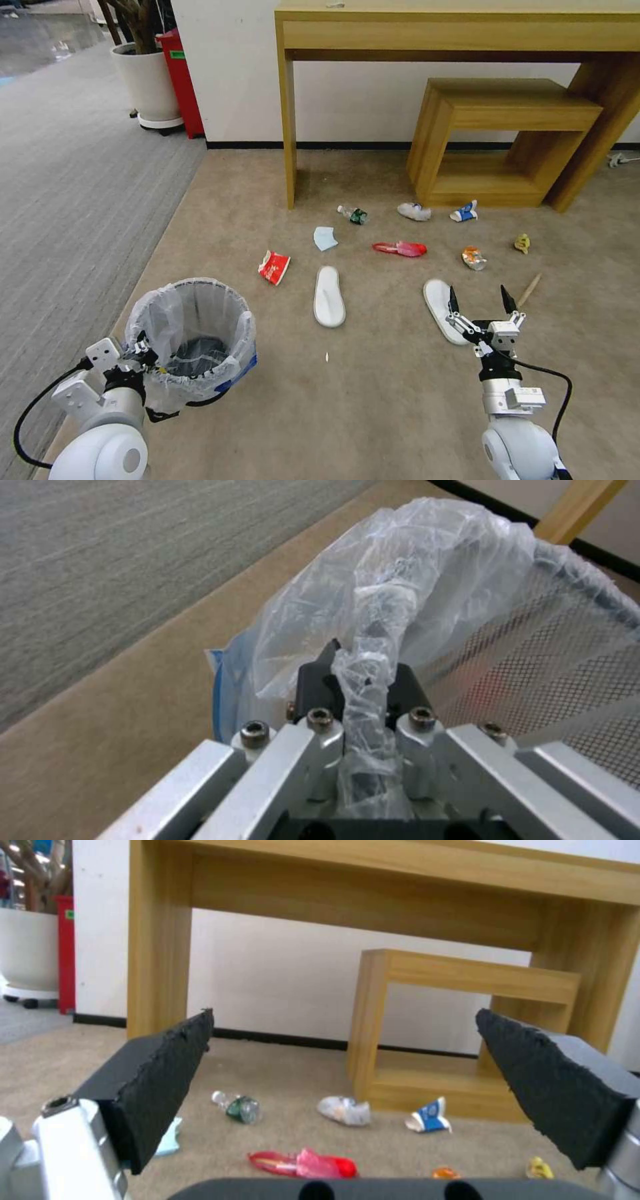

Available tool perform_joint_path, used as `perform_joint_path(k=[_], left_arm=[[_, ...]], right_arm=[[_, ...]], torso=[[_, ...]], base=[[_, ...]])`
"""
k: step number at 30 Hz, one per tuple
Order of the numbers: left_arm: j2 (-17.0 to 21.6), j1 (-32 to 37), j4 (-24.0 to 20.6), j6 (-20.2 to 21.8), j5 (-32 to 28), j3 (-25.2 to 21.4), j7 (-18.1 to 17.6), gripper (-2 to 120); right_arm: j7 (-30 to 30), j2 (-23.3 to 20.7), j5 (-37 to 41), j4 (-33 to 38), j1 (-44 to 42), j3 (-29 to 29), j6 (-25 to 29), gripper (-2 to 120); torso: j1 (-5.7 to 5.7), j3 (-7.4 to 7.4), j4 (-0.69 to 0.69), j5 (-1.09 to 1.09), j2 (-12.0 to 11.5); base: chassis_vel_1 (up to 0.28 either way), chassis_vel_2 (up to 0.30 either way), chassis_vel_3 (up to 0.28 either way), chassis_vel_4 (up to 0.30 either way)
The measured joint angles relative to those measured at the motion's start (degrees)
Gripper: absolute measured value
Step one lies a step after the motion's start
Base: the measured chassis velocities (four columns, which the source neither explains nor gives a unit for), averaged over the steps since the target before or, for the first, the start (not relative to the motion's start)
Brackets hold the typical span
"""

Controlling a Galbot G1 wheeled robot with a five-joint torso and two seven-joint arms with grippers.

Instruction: Pick up the trash bin and place the garbage on the floor into it.

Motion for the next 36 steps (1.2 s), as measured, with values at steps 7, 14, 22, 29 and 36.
perform_joint_path(k=[7, 14, 22, 29, 36], left_arm=[[-0.05, 0.20, -0.16, -0.34, 0.38, 0.00, 0.03, 4], [-0.12, 0.23, -0.23, -0.35, 0.47, -0.02, 0.05, 4], [-0.27, 0.12, -0.10, -0.36, 0.61, 0.09, 0.08, 4], [-0.36, 0.00, 0.22, -0.38, 0.75, 0.14, 0.09, 4], [-0.62, 0.09, 0.57, -0.42, 1.27, 0.28, 0.12, 4]], right_arm=[[0.01, -0.09, 0.00, 0.04, -0.04, -0.04, 0.03, 100], [0.02, -0.13, 0.00, 0.05, 0.03, -0.16, 0.06, 100], [0.04, -0.35, 0.07, -0.07, 0.13, -0.20, 0.19, 100], [-0.11, -0.80, 0.50, -0.40, 0.60, -0.61, 1.00, 100], [-0.41, -2.10, 2.28, -0.56, 1.11, -1.42, 1.01, 100]], torso=[[0.00, -0.01, -0.01, 0.00, 0.00], [0.00, -0.01, 0.00, 0.01, 0.00], [0.00, -0.01, 0.00, 0.00, 0.00], [0.00, -0.01, 0.00, 0.00, 0.00], [0.00, -0.02, -0.01, 0.00, 0.00]], base=[[-0.163, 0.172, 0.151, -0.173], [-0.154, 0.159, 0.156, -0.151], [-0.150, 0.143, 0.133, -0.130], [-0.064, 0.067, 0.063, -0.071], [0.000, 0.000, 0.000, 0.000]])
